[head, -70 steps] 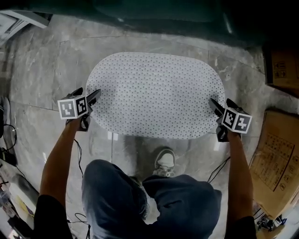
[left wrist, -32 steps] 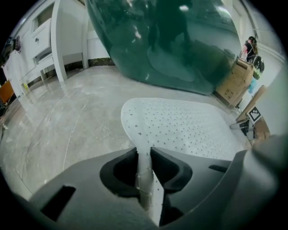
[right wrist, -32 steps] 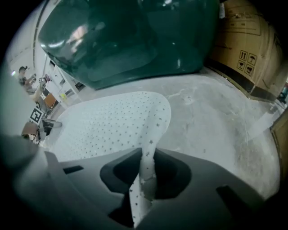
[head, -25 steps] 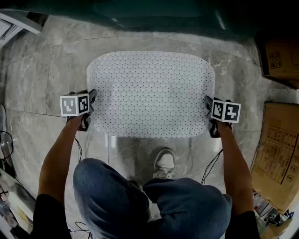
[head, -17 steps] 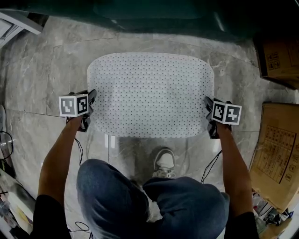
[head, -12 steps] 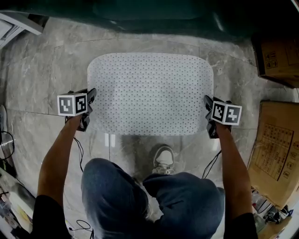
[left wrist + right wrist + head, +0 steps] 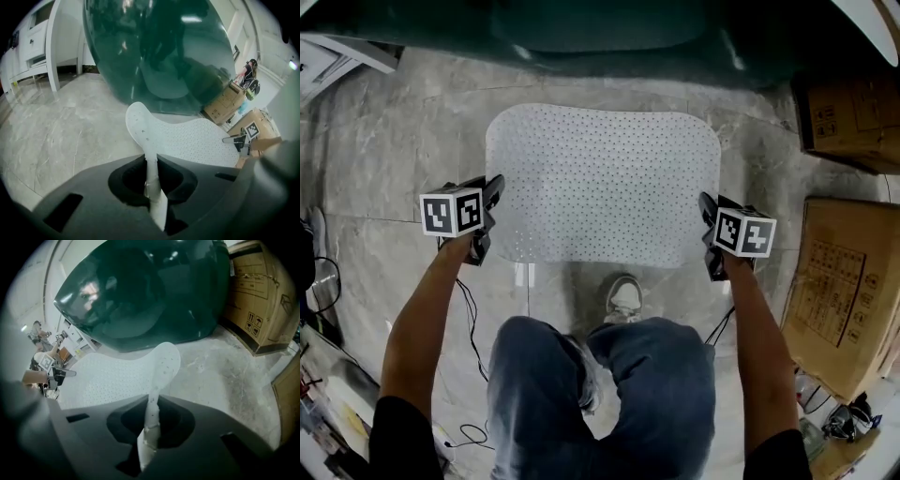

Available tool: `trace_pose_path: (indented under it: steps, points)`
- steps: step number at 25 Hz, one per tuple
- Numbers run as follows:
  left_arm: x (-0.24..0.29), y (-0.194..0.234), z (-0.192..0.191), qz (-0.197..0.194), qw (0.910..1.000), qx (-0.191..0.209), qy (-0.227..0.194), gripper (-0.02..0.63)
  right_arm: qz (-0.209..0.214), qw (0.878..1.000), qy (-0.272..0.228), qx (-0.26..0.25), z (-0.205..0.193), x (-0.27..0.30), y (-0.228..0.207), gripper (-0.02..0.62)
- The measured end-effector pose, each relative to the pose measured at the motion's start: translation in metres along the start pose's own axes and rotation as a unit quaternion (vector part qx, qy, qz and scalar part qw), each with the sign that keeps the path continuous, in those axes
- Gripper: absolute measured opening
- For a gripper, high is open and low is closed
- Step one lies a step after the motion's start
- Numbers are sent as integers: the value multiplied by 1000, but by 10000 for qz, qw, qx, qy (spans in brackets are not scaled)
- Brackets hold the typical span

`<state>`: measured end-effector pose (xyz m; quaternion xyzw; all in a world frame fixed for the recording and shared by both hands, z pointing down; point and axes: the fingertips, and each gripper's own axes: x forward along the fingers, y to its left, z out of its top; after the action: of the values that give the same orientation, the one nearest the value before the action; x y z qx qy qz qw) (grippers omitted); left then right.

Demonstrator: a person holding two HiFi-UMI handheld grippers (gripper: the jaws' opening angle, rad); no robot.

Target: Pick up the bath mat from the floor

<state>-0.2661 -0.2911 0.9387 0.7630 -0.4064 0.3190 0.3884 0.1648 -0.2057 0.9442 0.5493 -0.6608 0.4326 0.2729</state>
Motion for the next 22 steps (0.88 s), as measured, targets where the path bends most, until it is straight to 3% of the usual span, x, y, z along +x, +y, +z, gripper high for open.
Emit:
trace_pose_path:
  steps: [7, 22]
  points:
    - [-57, -35, 24, -36, 10000, -38, -49, 37, -18, 9995, -178, 260, 32, -63, 25, 25]
    - [-233, -98, 124, 77, 9988, -81, -467, 37, 115, 9982, -508, -292, 141, -231, 104, 25]
